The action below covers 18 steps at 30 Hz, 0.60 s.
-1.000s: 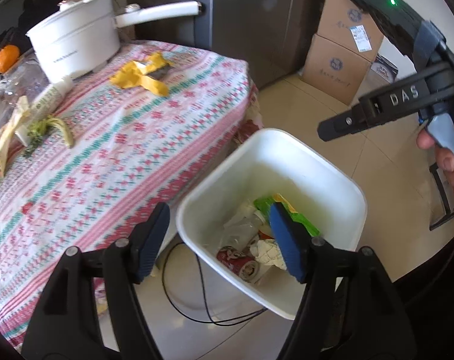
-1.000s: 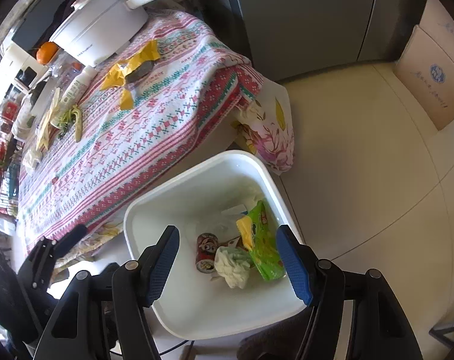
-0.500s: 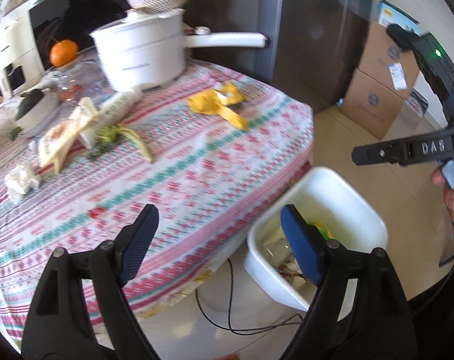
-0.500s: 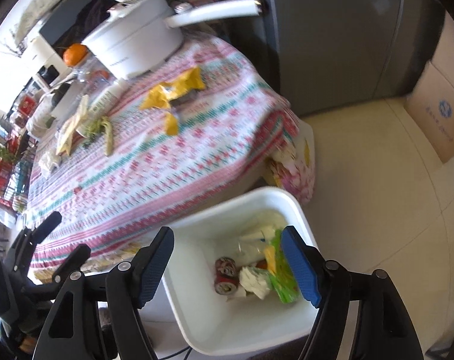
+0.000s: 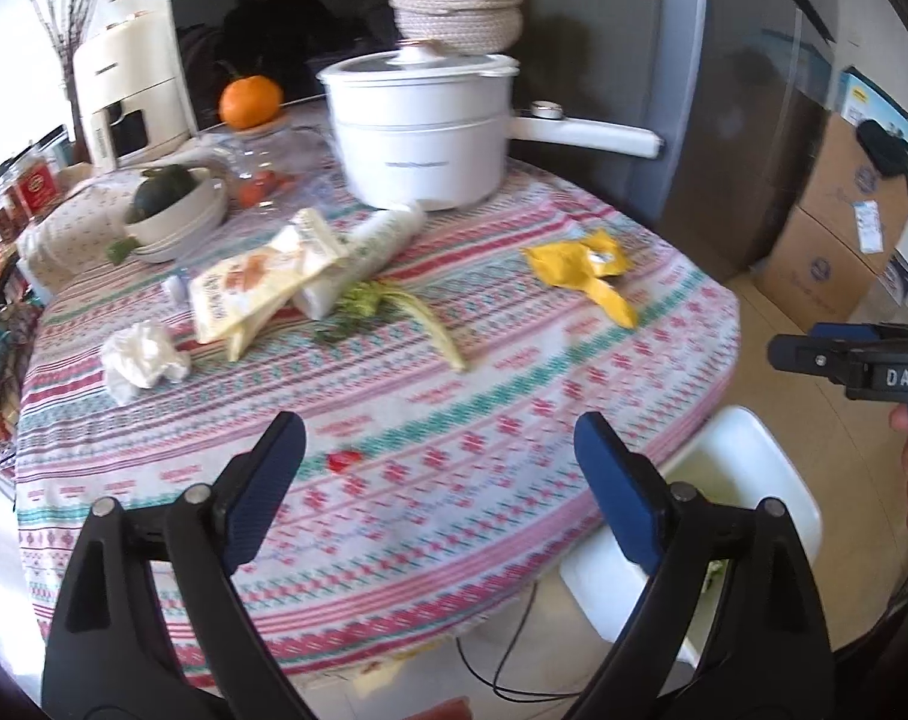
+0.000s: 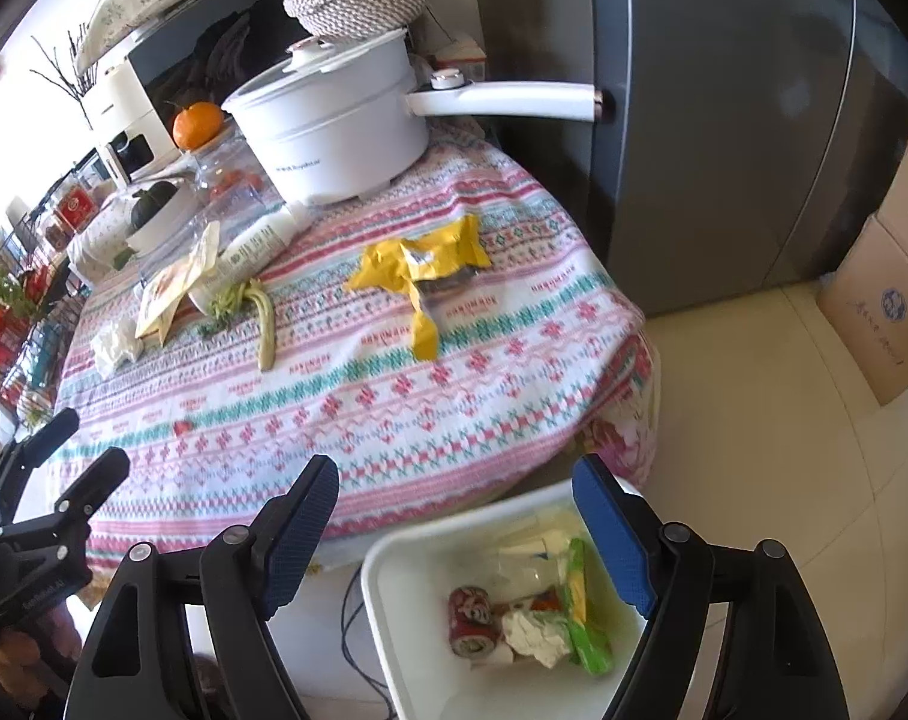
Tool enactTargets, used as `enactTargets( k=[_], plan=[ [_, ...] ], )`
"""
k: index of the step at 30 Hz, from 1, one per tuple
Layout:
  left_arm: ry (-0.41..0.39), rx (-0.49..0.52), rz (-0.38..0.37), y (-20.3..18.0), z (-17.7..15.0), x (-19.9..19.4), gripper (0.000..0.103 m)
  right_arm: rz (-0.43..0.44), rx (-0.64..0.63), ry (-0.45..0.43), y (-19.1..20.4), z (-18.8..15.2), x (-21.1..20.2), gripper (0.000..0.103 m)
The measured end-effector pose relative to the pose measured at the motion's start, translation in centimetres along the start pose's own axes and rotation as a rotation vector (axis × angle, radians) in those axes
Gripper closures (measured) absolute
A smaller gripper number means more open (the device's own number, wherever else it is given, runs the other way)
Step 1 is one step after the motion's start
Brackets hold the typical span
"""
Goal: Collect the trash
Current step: 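Grasp the white tissue with the left tool while the right tool approaches the yellow wrapper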
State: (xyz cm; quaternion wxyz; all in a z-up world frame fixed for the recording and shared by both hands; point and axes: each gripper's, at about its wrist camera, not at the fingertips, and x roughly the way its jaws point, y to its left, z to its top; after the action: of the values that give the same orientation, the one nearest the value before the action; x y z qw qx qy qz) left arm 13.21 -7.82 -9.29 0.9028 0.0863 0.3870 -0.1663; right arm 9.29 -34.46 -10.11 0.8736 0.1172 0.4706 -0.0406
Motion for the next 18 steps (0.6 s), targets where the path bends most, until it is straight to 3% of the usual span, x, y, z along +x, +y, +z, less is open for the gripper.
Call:
enactTargets(
  k=[5, 14, 18],
  plan=[
    [0.005, -0.023, 0.102, 3.6, 0.8, 1.3, 0.012, -0.021, -0.017, -0.039, 1.3, 0.9, 0.9, 0.019],
    [0.058, -0.181, 0.361, 15.1, 2.1, 6.3, 0.012, -0.026, -0.068, -0.055, 4.0, 2.4, 4.3, 0.018],
    [0.088, -0.239, 0.419, 19.1, 2.3, 8.9, 0.012, -0.007, -0.058, -0.048, 4.9, 2.9, 5.7, 0.018]
  ],
)
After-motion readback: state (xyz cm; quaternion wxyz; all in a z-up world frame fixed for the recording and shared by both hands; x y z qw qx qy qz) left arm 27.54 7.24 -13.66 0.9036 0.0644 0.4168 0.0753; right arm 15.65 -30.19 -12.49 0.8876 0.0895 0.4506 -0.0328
